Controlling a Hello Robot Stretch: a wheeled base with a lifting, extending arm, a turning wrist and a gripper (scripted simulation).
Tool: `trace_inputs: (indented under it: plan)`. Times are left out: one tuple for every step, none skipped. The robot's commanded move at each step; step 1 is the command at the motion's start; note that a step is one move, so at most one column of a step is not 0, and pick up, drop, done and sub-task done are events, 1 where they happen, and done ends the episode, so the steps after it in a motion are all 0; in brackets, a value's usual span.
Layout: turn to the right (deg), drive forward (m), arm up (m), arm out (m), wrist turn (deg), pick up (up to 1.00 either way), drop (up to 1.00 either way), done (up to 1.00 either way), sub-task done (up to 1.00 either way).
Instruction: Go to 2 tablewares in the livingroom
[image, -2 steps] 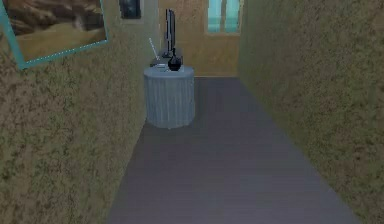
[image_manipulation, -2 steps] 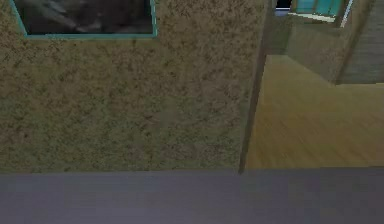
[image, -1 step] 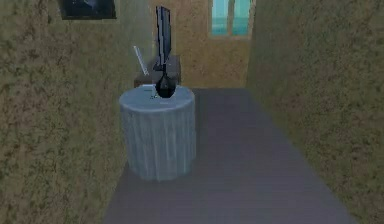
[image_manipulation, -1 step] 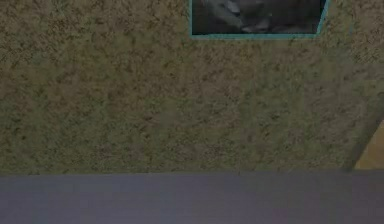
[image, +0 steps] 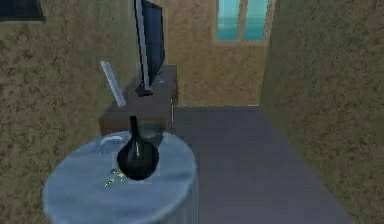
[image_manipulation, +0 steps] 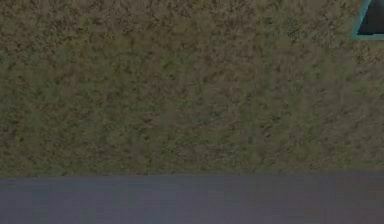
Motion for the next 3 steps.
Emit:
trace_inputs:
  plan:
    - [-21.0, 0.00, 0.00, 0.00, 0.0, 0.00, 0.00, 0.00, 0.00]
    - [0.0, 0.15, 0.00, 0.00, 0.0, 0.00, 0.00, 0.00, 0.00]
    - [0.0, 0.00, 0.00, 0.00, 0.0, 0.00, 0.00, 0.00, 1.00]
